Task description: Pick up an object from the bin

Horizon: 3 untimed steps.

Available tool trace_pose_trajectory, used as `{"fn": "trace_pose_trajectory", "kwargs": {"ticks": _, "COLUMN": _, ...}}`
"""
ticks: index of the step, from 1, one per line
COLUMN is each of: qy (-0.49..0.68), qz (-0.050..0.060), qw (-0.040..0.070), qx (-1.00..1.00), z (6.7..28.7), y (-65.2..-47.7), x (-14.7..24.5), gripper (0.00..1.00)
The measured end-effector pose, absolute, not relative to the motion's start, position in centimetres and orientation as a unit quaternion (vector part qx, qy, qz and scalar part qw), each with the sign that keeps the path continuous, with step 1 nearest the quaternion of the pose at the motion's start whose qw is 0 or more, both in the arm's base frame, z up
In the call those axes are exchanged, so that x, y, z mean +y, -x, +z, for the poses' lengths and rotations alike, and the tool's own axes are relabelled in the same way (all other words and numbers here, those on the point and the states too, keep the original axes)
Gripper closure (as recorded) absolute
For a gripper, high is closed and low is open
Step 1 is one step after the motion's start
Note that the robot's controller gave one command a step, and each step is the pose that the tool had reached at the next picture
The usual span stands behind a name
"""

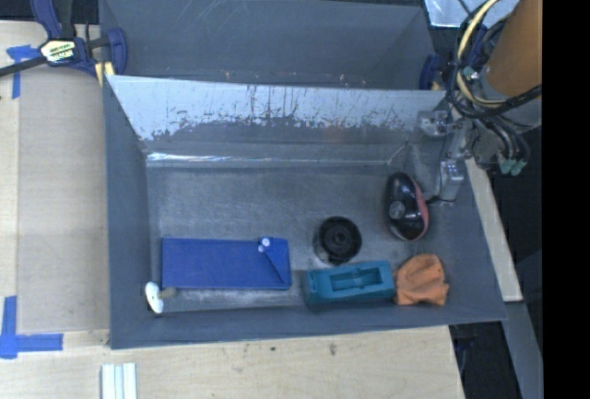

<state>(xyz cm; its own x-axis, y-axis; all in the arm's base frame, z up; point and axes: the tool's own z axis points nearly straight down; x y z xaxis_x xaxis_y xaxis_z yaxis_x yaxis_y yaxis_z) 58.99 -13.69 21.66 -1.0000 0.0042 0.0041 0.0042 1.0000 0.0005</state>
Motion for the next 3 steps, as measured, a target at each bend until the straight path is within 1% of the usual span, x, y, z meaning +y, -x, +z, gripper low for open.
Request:
{"fn": "trace_pose_trajectory", "kwargs": {"ticks": 1, "qy": 0.002, "qz": 0.000, "qw": 0.001, "qx": -1.000, "z": 21.8, "y": -59.0, "x": -13.7, "gripper": 0.00}}
{"fn": "trace_pose_trajectory", "kwargs": {"ticks": 2, "qy": 0.027, "qz": 0.000, "qw": -0.003, "qx": -1.000, "z": 23.3, "y": -59.0, "x": -13.7, "gripper": 0.00}}
{"fn": "trace_pose_trajectory", "kwargs": {"ticks": 3, "qy": 0.064, "qz": 0.001, "qw": -0.005, "qx": -0.998, "z": 18.9, "y": -56.9, "x": -12.9, "gripper": 0.00}}
